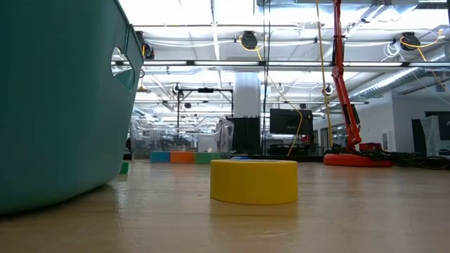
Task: Pick and place Stapler, Stapler remover, tape
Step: Put the purple staple remover into the orange bin
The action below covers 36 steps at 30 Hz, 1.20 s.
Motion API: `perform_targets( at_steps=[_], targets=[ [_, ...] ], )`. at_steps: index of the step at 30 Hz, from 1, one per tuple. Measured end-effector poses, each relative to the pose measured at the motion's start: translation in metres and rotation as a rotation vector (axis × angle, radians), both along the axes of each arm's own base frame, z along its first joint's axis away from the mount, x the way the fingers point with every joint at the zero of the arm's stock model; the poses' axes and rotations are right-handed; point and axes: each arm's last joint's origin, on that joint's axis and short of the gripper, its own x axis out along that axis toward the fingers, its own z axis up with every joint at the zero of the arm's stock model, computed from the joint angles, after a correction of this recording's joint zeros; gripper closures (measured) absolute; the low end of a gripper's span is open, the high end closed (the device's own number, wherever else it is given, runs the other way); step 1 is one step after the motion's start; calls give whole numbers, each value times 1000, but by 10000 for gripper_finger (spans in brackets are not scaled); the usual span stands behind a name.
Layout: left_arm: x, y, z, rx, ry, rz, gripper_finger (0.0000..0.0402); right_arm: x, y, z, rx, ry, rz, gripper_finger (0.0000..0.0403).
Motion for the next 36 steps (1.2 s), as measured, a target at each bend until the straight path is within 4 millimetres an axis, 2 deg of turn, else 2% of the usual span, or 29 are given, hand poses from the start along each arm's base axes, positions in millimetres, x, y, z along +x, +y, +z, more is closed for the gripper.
perform_targets(
  at_steps=[3, 7, 11, 14, 19, 25, 29, 32, 36],
  targets=[
    [-3, 5, 4, -12, -4, 8, 361, 0, 0, 0, 44, -2, 13, 401],
    [-16, 12, 17, -9, -7, 30, 329, -3, 7, -4, 108, 21, 54, 402],
    [-28, 18, 19, 41, 49, 70, 300, -11, 17, -14, 232, 114, 47, 402],
    [-39, 20, 22, 76, 88, 87, 284, -22, 29, -33, 379, 265, 96, 402],
    [-48, 16, 21, 119, 142, 83, 274, -52, 51, -73, 726, 645, 221, 402],
    [-52, 1, 18, 163, 187, 98, 273, -91, 65, -108, 990, 1166, 173, 402],
    [-52, -7, 11, 185, 249, 112, 273, -103, 74, -117, 1019, 1362, 177, 403],
    [-54, -13, 9, 201, 273, 118, 273, -106, 80, -123, 1002, 1448, 176, 403],
    [-55, -19, 7, 221, 287, 135, 273, -110, 89, -122, 969, 1494, 188, 403]
  ],
)
